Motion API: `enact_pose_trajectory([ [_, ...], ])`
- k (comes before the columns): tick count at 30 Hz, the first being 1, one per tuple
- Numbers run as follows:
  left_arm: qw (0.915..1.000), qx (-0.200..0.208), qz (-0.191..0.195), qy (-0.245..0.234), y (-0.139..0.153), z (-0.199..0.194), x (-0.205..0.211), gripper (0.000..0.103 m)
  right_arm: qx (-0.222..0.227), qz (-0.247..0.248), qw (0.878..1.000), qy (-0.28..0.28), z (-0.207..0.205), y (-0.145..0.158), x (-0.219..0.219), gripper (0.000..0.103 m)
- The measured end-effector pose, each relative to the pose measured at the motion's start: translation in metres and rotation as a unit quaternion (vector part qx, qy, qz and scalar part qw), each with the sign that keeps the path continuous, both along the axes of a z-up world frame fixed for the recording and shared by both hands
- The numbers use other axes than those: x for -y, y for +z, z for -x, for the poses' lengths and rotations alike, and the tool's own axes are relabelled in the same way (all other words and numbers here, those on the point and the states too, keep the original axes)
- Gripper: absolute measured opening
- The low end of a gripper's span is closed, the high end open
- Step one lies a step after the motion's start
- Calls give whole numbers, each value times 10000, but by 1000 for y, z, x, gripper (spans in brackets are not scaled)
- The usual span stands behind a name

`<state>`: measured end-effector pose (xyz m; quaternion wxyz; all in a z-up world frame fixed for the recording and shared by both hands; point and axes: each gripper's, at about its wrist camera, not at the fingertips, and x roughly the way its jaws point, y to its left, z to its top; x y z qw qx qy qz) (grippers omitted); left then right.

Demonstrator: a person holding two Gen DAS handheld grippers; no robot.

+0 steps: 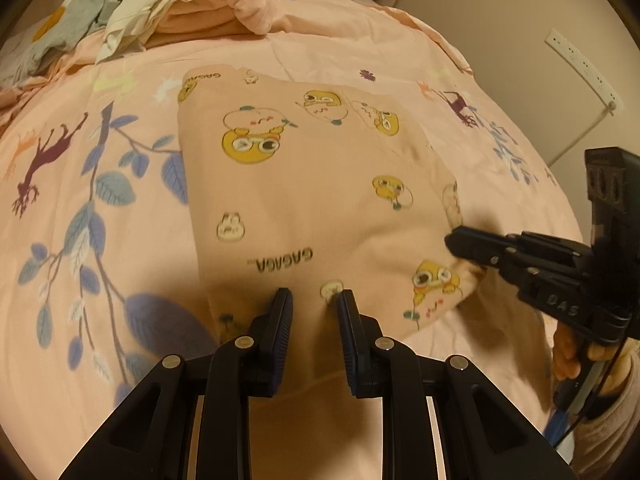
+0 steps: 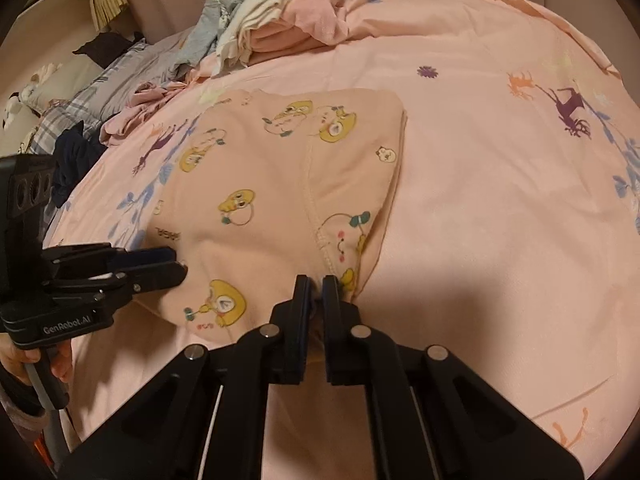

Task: Fold small clothes
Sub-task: 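Press the fold flat with the right tool and open it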

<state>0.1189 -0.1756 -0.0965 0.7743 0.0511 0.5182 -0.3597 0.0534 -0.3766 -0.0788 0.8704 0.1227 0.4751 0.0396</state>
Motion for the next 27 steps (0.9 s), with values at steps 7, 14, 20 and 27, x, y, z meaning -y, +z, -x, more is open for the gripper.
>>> enact_pose_trajectory([
  [7,9999,100,-58,-5,-1,8,-4,21,-20,68,9997,213,4,-5,-20,13],
  [14,9995,236,-191,14,1,20,-8,21,-2,-101,9999,114,15,-7,-15,13],
  [20,9993,276,-240,44,9,25,-17,25,157,-729,9972,78,33,-1,-5,42],
  [27,9987,375,-278,199,11,24,-27,67,174,-1268,9916,-209,40,-1,4,56],
])
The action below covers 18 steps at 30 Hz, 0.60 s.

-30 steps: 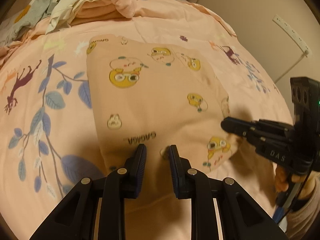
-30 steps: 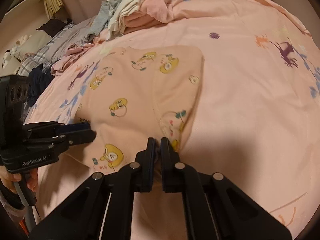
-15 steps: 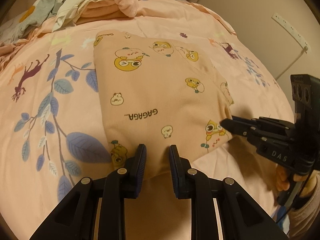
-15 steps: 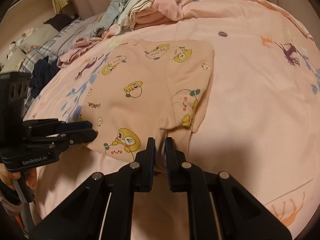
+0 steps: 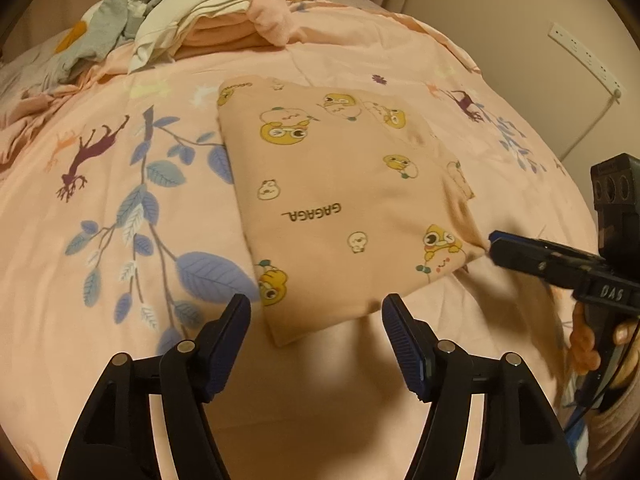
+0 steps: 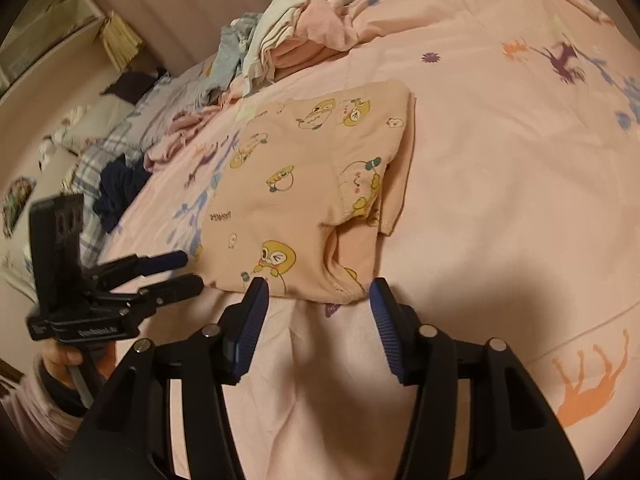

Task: Fold small clothes
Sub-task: 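Press the fold flat with the right tool and open it, then grasp the folded shirt edge again with the right tool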

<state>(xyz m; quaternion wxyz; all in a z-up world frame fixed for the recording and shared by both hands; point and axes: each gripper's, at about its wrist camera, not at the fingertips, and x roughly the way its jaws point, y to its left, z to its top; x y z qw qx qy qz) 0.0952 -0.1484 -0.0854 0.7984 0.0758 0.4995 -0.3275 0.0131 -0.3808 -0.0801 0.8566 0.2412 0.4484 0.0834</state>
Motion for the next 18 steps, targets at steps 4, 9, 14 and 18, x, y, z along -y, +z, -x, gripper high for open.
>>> enact_pose_trajectory([
  [4,9996,-187,162,127,-3,-8,-6,67,-62,-408,9987,-313,-2,-4,13,64],
  [9,9944,-686,730,349,-8,-29,-17,67,-132,-1025,9927,-625,-8,-13,33,68],
  [14,9836,-1130,1344,412,-14,-50,-19,67,-179,-1325,9876,-822,-19,-20,48,68],
  [18,9718,-1510,1750,472,-21,-70,-15,67,-179,-1511,9846,-863,-33,-23,55,68],
])
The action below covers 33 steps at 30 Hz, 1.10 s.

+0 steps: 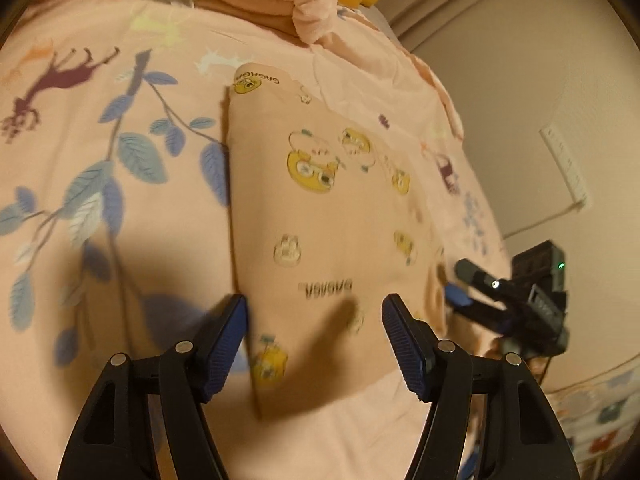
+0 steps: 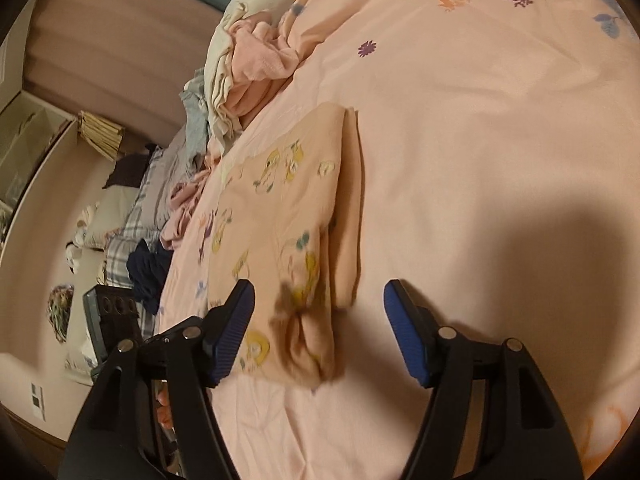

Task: Fold small clothes
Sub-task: 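Grasp the folded shirt edge again with the right tool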

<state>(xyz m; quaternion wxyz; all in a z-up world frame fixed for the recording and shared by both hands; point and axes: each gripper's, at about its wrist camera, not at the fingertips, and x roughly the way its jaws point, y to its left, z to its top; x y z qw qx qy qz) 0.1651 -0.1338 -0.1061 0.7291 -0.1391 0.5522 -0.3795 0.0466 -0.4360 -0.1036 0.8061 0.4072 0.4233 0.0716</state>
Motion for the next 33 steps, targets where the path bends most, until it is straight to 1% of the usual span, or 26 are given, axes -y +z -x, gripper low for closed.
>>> enact_pose_trajectory([
  [2,9999,-109,56,35,-4,-8,3,68,-22,-57,10000,-9,-11,-1,2,68],
  [7,9985,-394,370,47,-11,-26,5,68,-83,-111,9998,155,-36,-5,1,68],
  [11,9967,-598,552,62,-14,-38,6,68,-126,-182,9994,269,-54,-8,0,68],
  [17,9960,-631,626,88,-16,-49,20,68,-76,-265,9987,435,-72,-12,-4,68],
  [21,9961,-615,623,114,-18,-54,29,68,-12,-92,9988,489,-82,-11,-10,65],
  [24,9969,-552,556,100,-18,-55,32,68,13,92,9987,498,-86,-12,-14,57],
  [26,9976,-475,510,62,-17,-54,34,68,-20,227,9986,480,-88,-13,-15,45],
  [27,9980,-423,460,75,-16,-53,34,67,-29,270,9985,475,-90,-14,-15,43],
  [29,9989,-311,327,98,-15,-52,35,62,-18,366,9982,473,-89,-13,-17,37],
  [30,9993,-261,235,120,-15,-51,36,57,-19,399,9981,475,-89,-13,-18,35],
  [32,9999,-107,24,120,-12,-48,39,53,-26,523,9975,471,-90,-11,-22,29],
  [33,9999,-12,-103,105,-11,-47,42,49,-15,579,9972,475,-89,-10,-24,27],
])
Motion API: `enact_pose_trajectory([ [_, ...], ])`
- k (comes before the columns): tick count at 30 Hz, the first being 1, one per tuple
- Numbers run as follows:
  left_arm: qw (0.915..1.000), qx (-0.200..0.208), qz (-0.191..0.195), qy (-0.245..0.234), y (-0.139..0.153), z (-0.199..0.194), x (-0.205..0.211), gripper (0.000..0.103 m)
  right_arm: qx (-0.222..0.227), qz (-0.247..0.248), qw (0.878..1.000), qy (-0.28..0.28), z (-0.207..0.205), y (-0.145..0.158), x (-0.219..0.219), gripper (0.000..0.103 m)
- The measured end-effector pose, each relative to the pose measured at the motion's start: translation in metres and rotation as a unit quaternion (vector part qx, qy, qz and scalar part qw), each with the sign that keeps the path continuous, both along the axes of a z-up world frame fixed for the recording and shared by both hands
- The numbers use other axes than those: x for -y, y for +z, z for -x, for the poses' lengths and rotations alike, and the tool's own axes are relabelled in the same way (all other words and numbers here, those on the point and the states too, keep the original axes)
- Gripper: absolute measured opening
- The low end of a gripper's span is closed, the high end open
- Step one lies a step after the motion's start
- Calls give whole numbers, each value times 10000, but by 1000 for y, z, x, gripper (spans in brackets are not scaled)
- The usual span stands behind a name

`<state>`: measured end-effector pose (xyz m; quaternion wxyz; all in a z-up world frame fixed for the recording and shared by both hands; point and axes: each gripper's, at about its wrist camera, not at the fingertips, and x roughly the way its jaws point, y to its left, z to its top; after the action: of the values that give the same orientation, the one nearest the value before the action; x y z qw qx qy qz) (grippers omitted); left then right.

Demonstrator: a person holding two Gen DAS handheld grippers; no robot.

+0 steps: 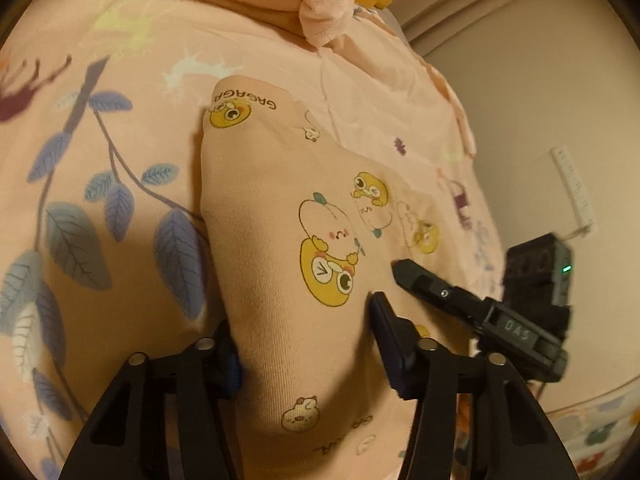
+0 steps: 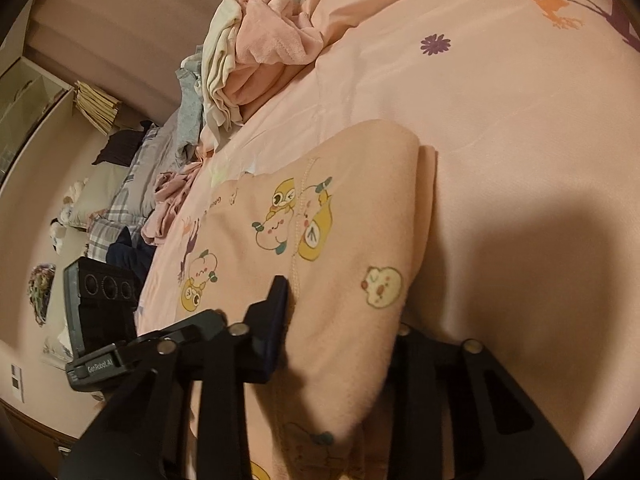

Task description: Fold small clothes

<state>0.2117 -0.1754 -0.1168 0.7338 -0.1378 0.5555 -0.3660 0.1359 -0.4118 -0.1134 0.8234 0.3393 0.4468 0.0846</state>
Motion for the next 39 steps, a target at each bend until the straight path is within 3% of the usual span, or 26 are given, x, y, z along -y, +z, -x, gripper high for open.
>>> enact_pose_trajectory([
  [7,9961,682,-532,-147,14,14,9,31,286,660,9973,132,2,19,-20,19],
  [14,9914,1094,-693,-200,32,32,6,30,643,1087,9918,181,14,43,-38,18],
  [24,9896,1171,-815,-172,53,67,-5,30,931,1020,9899,316,51,67,-60,18],
  [39,9898,1098,-908,40,64,123,-49,30,1022,841,9895,582,109,75,-102,18],
])
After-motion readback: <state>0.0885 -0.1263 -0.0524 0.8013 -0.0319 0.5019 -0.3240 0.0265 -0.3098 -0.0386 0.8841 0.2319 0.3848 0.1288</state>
